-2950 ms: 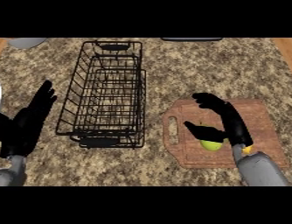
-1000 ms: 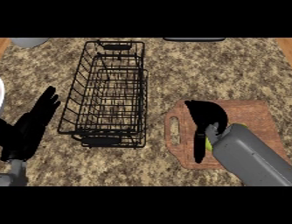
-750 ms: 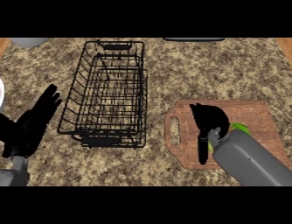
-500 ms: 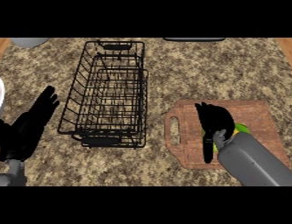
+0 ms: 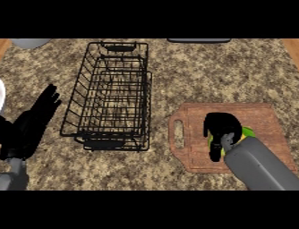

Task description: Pick the pear from the cutting board and place it in the tiered basket

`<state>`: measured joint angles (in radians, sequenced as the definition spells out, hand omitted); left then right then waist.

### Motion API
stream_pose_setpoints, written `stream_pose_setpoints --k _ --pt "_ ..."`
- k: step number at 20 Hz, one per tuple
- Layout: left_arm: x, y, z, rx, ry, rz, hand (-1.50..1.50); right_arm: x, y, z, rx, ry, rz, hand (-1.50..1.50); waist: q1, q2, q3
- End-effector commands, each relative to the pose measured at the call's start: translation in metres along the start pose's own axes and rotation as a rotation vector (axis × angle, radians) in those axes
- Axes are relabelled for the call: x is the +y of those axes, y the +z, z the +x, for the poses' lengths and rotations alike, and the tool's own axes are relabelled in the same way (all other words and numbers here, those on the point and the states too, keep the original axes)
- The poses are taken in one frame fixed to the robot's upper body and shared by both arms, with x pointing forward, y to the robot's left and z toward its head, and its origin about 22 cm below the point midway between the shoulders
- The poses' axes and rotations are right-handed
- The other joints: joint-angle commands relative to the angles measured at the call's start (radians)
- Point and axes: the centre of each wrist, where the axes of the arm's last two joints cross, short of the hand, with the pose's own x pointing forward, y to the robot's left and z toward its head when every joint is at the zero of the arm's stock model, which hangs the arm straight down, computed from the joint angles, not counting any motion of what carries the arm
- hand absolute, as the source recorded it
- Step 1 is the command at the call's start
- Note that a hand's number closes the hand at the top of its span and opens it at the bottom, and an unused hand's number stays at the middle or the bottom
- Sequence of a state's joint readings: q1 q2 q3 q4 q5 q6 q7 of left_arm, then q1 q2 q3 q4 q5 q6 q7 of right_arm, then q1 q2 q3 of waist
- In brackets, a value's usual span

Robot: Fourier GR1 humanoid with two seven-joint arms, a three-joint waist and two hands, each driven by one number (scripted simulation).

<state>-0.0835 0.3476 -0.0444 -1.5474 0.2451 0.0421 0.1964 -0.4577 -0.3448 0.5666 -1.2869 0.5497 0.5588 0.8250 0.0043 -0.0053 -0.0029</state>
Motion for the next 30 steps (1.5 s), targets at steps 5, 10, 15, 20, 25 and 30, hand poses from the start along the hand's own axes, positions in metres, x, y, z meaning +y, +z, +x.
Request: stream_pose_setpoints --k 5,10,15,20,25,30 --pt "0.0 0.012 -0.002 -0.009 -0.001 -0.005 0.0 0.018 0.0 0.0 -0.004 0.155 0.043 1.5 0.001 0.004 0.003" --pt "-0.009 0.004 0.01 -0.022 -0.002 0.002 0.0 0.012 -0.008 -0.071 -0.169 0.147 -0.258 1.5 -0.002 0.007 0.005" --pt "-0.002 0.009 -0.016 -0.008 0.0 0.023 0.0 0.02 -0.008 -0.129 -0.268 0.079 -0.533 1.5 -0.013 0.009 0.005" --pt "-0.006 0.011 -0.013 0.003 0.012 0.018 0.0 -0.023 0.013 -0.144 -0.367 -0.087 -0.85 1.5 -0.026 0.001 0.004" --pt "-0.002 0.014 -0.011 0.003 0.001 0.025 0.0 -0.044 0.034 -0.129 -0.617 -0.433 -0.999 1.5 -0.027 -0.002 0.005" --pt "0.005 0.005 0.002 0.016 -0.007 0.022 0.0 -0.056 0.087 -0.108 -0.782 -0.491 -1.01 1.5 -0.022 -0.001 0.002"
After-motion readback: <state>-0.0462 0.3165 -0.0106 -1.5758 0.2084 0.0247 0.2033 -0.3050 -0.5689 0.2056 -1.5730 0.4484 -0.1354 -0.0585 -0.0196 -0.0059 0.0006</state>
